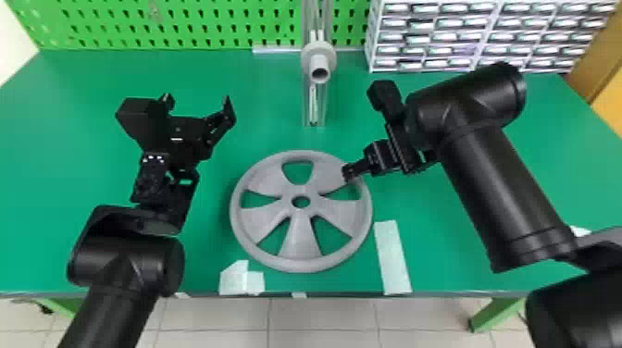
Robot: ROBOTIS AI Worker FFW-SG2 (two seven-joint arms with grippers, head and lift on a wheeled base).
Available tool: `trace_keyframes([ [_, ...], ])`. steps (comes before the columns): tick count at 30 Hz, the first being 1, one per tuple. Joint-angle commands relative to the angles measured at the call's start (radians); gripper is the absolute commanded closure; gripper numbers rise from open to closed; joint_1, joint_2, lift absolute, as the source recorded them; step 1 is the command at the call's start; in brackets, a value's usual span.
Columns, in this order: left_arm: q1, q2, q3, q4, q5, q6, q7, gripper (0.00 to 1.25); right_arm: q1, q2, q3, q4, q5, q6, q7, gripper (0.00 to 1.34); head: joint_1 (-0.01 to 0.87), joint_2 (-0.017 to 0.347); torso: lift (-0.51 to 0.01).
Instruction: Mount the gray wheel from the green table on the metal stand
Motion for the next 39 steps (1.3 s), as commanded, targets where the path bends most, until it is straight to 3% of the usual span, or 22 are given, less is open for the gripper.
trace_keyframes([
  [1, -0.003, 0.001, 0.0, -0.001, 0.0, 0.0, 0.0, 0.13, -0.003, 0.002, 0.012, 0.021, 0.03, 0.0, 0.032, 0.26, 0.868, 0.052, -0.093],
  [8, -0.005, 0.003, 0.0, -0.001, 0.0, 0.0, 0.0, 0.13, -0.014, 0.002, 0.029, 0.062, 0.058, -0.023, 0.07, 0.28, 0.868, 0.052, -0.093],
  [19, -0.008, 0.004, -0.005, 0.0, 0.001, 0.0, 0.0, 0.13, -0.038, 0.002, 0.055, 0.12, 0.093, -0.045, 0.076, 0.28, 0.868, 0.052, -0.093],
  [39, -0.011, 0.006, -0.006, -0.001, 0.006, -0.001, 0.002, 0.13, -0.054, 0.002, 0.097, 0.183, 0.067, -0.111, 0.076, 0.31, 0.868, 0.052, -0.093],
])
